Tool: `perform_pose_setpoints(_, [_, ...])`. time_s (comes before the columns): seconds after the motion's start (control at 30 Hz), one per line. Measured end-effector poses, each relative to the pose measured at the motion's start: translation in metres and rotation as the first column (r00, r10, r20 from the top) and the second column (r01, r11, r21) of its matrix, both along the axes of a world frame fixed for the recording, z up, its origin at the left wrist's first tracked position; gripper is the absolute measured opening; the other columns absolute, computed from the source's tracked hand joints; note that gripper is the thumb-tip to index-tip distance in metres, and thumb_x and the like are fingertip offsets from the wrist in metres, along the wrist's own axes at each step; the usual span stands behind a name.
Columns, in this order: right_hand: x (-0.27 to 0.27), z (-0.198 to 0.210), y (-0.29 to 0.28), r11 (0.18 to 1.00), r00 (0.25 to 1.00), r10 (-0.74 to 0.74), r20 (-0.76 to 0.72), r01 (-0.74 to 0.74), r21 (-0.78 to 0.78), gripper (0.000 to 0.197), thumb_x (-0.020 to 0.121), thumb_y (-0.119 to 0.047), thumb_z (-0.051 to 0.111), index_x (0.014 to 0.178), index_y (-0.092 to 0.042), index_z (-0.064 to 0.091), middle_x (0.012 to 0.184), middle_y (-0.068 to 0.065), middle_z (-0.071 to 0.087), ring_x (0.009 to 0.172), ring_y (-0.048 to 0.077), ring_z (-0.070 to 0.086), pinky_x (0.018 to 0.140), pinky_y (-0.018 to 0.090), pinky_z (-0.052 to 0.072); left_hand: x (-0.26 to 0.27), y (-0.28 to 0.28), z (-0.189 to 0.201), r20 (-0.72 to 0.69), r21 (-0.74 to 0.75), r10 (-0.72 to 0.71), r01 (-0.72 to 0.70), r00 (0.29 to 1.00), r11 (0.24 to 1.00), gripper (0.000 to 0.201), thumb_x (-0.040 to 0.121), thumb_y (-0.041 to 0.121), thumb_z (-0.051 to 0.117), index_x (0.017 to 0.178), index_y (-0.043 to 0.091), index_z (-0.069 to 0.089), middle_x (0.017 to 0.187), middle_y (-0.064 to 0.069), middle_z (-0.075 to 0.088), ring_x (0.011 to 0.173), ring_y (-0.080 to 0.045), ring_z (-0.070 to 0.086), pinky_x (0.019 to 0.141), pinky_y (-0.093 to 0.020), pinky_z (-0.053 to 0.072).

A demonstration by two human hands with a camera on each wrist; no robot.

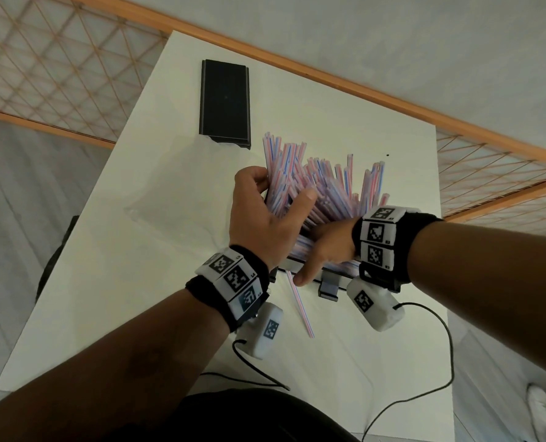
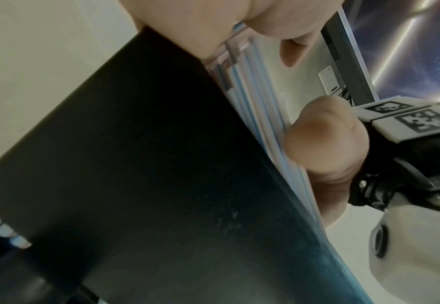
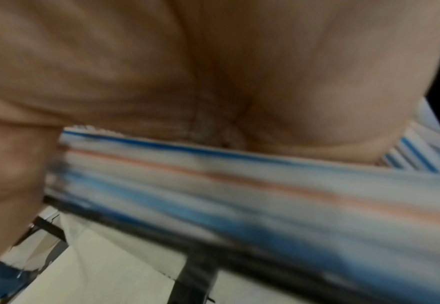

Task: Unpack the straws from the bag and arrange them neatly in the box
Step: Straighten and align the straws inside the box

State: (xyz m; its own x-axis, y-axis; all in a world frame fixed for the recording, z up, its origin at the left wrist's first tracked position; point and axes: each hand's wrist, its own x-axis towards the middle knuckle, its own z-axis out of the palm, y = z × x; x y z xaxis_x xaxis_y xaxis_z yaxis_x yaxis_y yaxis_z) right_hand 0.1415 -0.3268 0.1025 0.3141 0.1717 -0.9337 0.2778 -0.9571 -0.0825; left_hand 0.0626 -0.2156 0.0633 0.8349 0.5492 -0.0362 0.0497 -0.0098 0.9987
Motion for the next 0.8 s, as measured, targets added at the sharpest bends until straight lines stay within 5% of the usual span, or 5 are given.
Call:
perform_pose_setpoints(0.33, [-0.006,-0.015,0.004,0.998,1.000,0.021,0.021,-0.022,0.063,0.133,0.036,-0.076,0.075,0.150,-0.019,0.038,0.149,0.002,0.047,0.138,0.025,0.041,0.116,0.043,0.032,-0.002,0.000,0.001,-0.050,0.036,-0.041,0.043,0.998,0.998,0.067,0.069,0.057,0.076,0.117,0.022,0.046,0.113,0.008,0.059,0.098,0.002,0.063,0.081,-0.017,0.054])
perform_pose_setpoints(0.47, [-0.014,0.010,-0.013,0.972,0.990,0.020,0.139,-0.052,0.229,0.100,0.067,-0.076,0.069,0.147,-0.022,0.041,0.145,0.000,0.052,0.134,0.023,0.047,0.113,0.036,0.036,-0.002,0.003,-0.001,-0.070,0.065,-0.045,0.049,0.997,0.997,0.072,0.066,0.055,0.082,0.119,0.023,0.046,0.116,0.007,0.057,0.102,0.002,0.060,0.081,-0.011,0.048])
perform_pose_setpoints(0.63, [-0.027,0.020,-0.045,0.874,0.860,-0.102,0.500,-0.163,0.459,0.055,0.077,-0.055,0.076,0.115,-0.017,0.062,0.096,-0.001,0.068,0.086,0.018,0.064,0.079,0.032,0.053,-0.002,0.003,0.001,-0.076,0.051,-0.055,0.059,0.996,0.997,0.079,0.062,0.068,0.072,0.121,0.023,0.046,0.117,0.009,0.058,0.105,0.002,0.060,0.080,-0.006,0.047])
perform_pose_setpoints(0.73, [-0.045,0.025,-0.062,0.779,0.722,-0.186,0.667,-0.305,0.548,0.038,0.078,-0.035,0.080,0.103,-0.014,0.060,0.089,0.000,0.063,0.079,0.022,0.060,0.070,0.032,0.049,0.000,0.002,0.002,-0.071,0.043,-0.034,0.038,0.997,0.998,0.072,0.066,0.066,0.070,0.118,0.024,0.045,0.117,0.006,0.060,0.107,-0.003,0.061,0.089,-0.023,0.054])
perform_pose_setpoints(0.8, [-0.055,0.025,-0.068,0.774,0.726,-0.215,0.653,-0.281,0.567,0.030,0.078,-0.031,0.078,0.097,-0.014,0.061,0.083,-0.002,0.062,0.074,0.022,0.060,0.069,0.035,0.051,-0.001,0.001,0.002,-0.063,0.026,-0.022,0.023,0.998,0.999,0.067,0.068,0.065,0.070,0.116,0.024,0.045,0.117,0.003,0.061,0.108,-0.008,0.063,0.093,-0.037,0.056])
